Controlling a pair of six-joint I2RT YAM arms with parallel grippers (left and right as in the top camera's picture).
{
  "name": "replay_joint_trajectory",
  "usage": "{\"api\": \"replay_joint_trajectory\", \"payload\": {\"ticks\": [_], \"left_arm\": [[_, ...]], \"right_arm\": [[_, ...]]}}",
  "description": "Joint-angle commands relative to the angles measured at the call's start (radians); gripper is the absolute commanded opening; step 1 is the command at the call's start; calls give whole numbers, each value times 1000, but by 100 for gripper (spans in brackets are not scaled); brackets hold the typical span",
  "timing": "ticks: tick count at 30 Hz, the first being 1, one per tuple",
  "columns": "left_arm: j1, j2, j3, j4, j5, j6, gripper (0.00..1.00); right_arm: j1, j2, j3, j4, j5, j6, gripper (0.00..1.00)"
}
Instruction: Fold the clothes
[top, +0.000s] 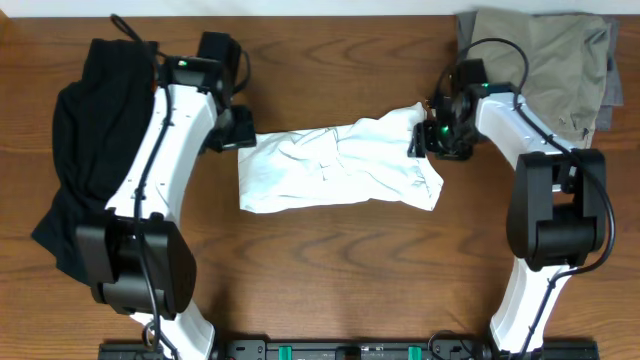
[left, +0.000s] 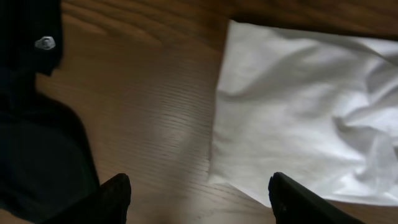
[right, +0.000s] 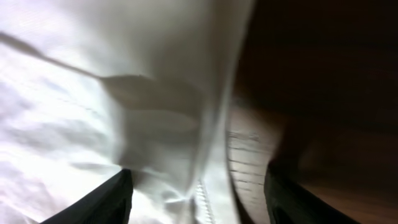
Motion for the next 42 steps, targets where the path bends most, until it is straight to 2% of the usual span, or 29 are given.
{"api": "replay_joint_trajectory", "payload": {"ticks": [1,10,12,16,17,24,35,42], "left_arm": [[11,-6,12,-6,-13,2,73],[11,-5,11,-5,-13,2,72],[11,-5,9,-5,-13,2,73],[11,-5,1,-1,-13,2,72],[11,-5,1,-1,-13,2,73],[11,2,1,3,-14,2,73],[11,11,1,21,-14,2,73],[11,11,1,22,-26,2,73]], "right_arm": [[43,35,-84,24,6,56,64],[114,35,-209,151,17,145,43],[124,35,-216,169,50,186,33],[126,35,-215,190,106,249,5],[121,35,-215,193,116,259,1],[40,2,-183,124,117,246,1],[-136,-254,-110,-76,117,93,1],[-123,-337,-26,-168,101,70,1]]}}
